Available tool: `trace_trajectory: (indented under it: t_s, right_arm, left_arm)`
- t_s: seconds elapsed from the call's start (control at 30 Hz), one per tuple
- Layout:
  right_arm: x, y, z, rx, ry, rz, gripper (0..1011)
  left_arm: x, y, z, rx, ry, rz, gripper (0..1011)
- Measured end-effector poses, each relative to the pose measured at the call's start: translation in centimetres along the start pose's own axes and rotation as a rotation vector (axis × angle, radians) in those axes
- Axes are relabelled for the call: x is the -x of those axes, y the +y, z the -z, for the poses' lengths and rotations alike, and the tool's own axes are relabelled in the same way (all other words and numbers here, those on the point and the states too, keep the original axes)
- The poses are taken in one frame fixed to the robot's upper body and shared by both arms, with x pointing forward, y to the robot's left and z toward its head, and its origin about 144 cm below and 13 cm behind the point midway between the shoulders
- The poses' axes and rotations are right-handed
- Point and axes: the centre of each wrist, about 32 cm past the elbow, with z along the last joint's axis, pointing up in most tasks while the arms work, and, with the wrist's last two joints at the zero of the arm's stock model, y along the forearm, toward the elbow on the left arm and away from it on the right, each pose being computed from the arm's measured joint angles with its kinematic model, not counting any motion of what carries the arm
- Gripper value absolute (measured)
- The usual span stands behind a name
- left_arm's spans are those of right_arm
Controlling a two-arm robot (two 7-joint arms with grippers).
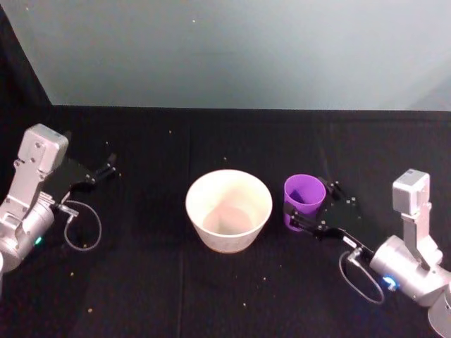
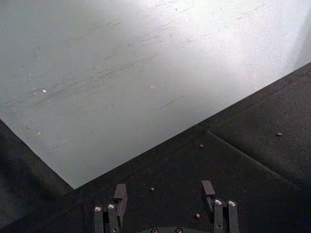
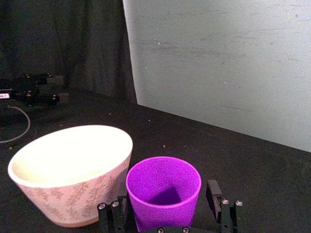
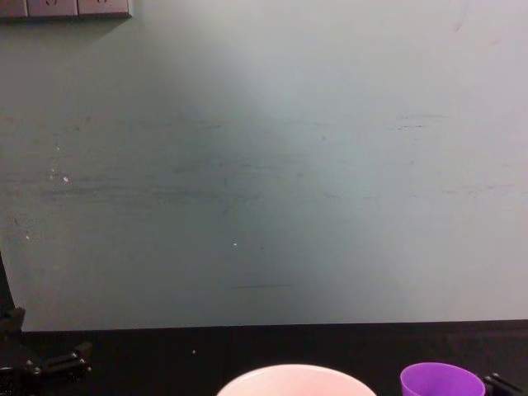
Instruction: Pick up the cup and pour the mung beans from the cup into the bowl.
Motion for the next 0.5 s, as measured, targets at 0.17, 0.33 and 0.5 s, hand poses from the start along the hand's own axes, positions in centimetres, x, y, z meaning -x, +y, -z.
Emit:
trace_trajectory:
  t_s: [0.17,0.33,0.5]
  right_arm:
    - [-0.1,0.8,-0.3,0.002,-0.004,-0.005,1003]
    - [-0.2,1.3,-0.3,0.011,-0.011,-0.008,1003]
    - [-0.2,1.3,-0.3,0.011,-0.011,-0.009,1002]
  left_arm:
    - [0.0,0.0,0.0,0.0,0.0,0.0,1000]
    - [0.0,0.0,0.0,0.0,0.0,0.0,1000]
    - [0.0,0.0,0.0,0.0,0.0,0.0,1000]
